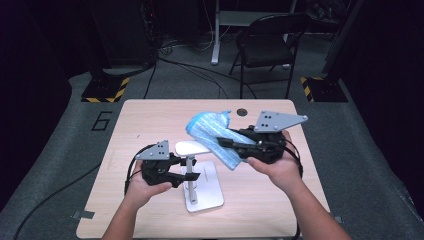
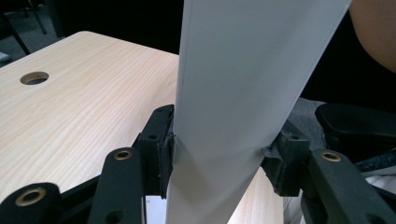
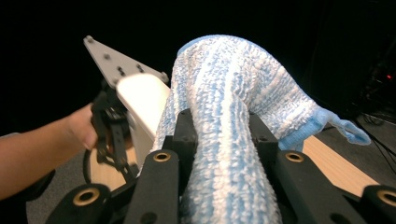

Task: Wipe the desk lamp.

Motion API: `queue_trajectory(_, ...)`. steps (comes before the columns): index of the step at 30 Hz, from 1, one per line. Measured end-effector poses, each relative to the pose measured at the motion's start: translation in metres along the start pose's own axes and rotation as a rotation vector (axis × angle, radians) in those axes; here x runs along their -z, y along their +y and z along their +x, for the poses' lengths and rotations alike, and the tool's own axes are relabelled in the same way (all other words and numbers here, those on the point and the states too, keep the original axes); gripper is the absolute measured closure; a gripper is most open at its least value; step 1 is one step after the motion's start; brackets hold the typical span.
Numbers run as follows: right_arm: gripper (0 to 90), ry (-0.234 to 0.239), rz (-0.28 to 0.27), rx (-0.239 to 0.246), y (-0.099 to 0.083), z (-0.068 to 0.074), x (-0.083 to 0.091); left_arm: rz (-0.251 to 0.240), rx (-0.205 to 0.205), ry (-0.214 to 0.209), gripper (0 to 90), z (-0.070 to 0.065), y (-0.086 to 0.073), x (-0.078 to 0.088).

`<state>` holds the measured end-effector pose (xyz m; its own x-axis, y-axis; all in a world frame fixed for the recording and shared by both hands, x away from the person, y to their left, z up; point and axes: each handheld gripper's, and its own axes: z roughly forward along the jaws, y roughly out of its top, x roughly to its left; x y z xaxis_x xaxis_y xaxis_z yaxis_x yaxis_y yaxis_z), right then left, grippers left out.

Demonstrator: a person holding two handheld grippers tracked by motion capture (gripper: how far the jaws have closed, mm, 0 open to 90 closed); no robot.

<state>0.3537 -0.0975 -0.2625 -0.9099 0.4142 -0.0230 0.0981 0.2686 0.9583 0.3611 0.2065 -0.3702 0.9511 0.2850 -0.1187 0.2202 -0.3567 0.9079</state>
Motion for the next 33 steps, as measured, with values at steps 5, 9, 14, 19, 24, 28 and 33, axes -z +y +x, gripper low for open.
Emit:
queue_trajectory(5,70.6,-0.029,0.007,-0.033,-0.016,-0.02,0.025,-0.009,0.008,-0.005,50.0,0.001,-0.002,0.002)
queue_trajectory(9,70.5,-0.02,0.0,-0.045,-0.027,-0.034,0.041,-0.003,0.008,-0.012,49.9,0.002,-0.002,0.002)
queue_trajectory(14,70.4,-0.01,-0.003,-0.054,-0.028,-0.038,0.042,-0.005,0.008,-0.011,49.9,0.003,-0.002,0.002)
queue_trajectory(19,70.4,0.012,0.001,-0.031,-0.019,-0.028,0.028,-0.007,0.005,-0.008,49.9,0.002,-0.002,0.002)
queue_trajectory(24,70.3,0.05,0.004,-0.004,-0.004,-0.013,0.006,-0.009,0.005,-0.004,49.9,0.002,-0.002,0.002)
queue_trajectory(28,70.2,0.086,0.008,0.014,0.006,-0.001,-0.011,-0.013,0.004,-0.003,49.9,0.002,-0.003,0.003)
queue_trajectory(33,70.3,0.086,0.016,0.049,0.014,0.006,-0.021,-0.018,0.008,-0.005,49.9,0.003,-0.004,0.005)
